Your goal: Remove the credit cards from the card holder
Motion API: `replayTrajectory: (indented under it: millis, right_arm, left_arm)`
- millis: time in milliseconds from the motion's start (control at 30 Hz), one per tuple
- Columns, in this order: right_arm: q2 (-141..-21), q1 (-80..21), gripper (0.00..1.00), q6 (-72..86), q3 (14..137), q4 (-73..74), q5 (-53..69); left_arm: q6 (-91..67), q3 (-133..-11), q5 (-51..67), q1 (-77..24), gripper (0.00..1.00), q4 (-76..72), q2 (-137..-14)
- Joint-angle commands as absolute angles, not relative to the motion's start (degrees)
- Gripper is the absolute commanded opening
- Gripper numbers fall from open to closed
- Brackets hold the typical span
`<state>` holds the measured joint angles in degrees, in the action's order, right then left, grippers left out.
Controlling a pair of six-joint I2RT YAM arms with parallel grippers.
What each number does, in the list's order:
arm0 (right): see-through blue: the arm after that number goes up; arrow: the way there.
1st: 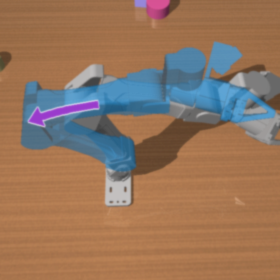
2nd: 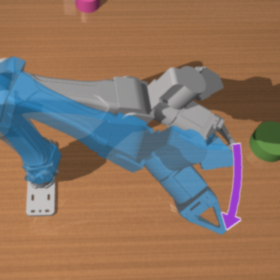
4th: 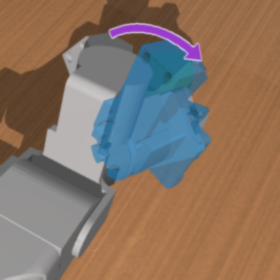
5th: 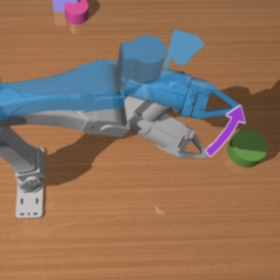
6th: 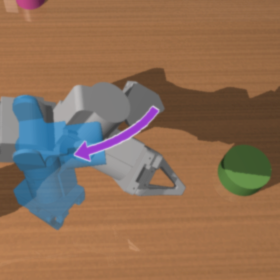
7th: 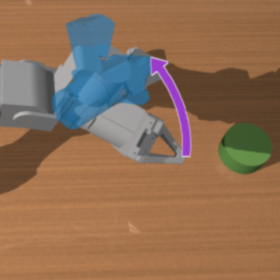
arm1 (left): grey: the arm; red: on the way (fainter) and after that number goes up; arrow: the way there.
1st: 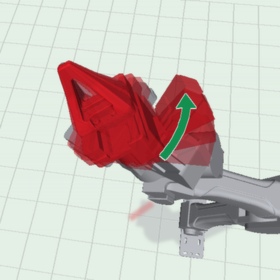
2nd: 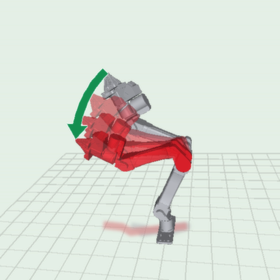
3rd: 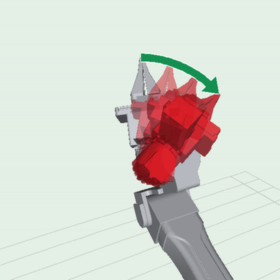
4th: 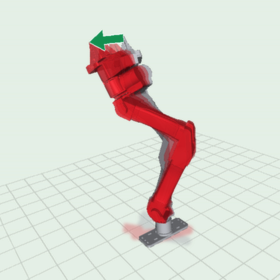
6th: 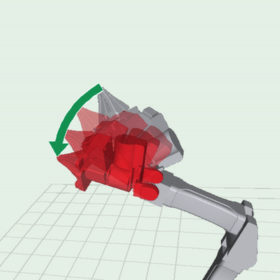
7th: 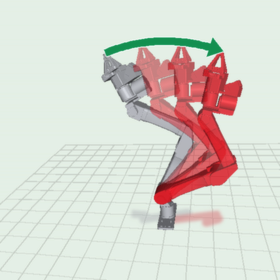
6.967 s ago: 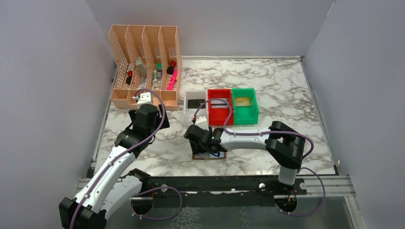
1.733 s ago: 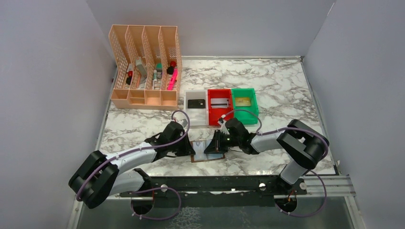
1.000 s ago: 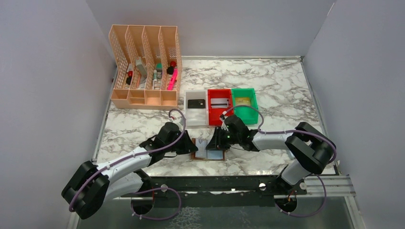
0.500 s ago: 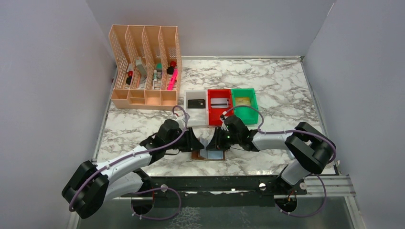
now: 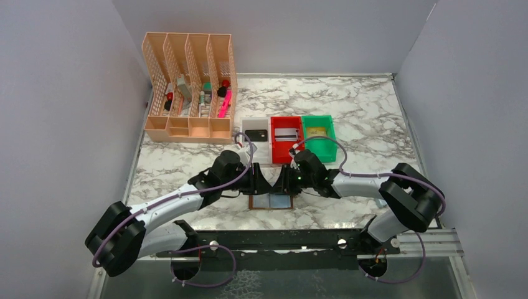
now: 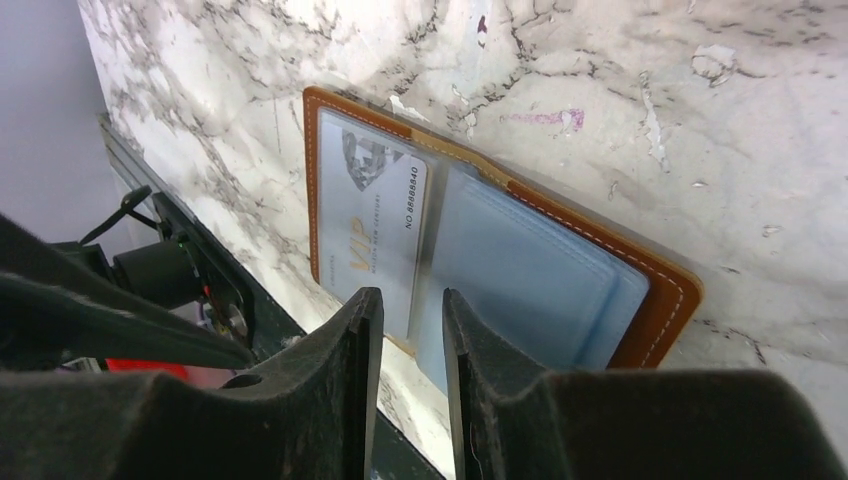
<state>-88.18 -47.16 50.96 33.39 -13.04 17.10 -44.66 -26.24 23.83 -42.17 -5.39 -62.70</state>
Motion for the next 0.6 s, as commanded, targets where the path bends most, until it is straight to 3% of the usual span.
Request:
replayTrajectory:
  millis: [0, 233, 567]
  right_arm:
    - [-85.0, -47.1, 0.34, 50.4, 32.7, -9.8, 12.5]
    - [-85.3, -47.2, 0.34, 47.1, 33.8, -9.5, 13.7]
    - [-90.0, -49.2, 0.35, 44.6, 38.2, -10.4, 16.1]
  left_arm:
    - [-43.7, -27.3, 23.6, -43.3, 0.38, -6.2, -65.1]
    - [-45.4, -26.2, 8.1, -43.4, 0.42, 4.1, -62.1]
    - [-44.9, -25.6, 7.5, -43.4, 0.48, 5.9, -67.7]
